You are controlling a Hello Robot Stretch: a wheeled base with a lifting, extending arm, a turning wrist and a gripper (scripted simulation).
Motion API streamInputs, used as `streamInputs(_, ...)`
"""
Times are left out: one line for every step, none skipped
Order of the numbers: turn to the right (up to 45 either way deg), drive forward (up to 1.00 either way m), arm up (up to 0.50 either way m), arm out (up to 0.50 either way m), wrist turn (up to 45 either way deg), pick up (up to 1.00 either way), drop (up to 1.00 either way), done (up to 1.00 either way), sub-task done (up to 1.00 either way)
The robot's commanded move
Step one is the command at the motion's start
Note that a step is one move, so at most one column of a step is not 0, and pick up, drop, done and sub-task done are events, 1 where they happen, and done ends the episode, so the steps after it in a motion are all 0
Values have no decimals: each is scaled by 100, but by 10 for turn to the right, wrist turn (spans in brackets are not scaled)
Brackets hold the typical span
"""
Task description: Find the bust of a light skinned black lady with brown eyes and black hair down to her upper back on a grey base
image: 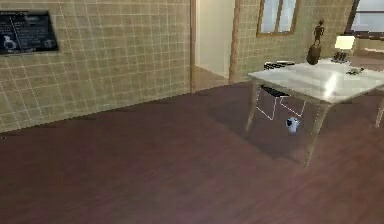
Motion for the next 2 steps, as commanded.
streamInputs(0, 100, 0, 0, 0, 0, 0, 0, 0)
streamInputs(0, 100, 0, 0, 0, 0, 0, 0, 0)
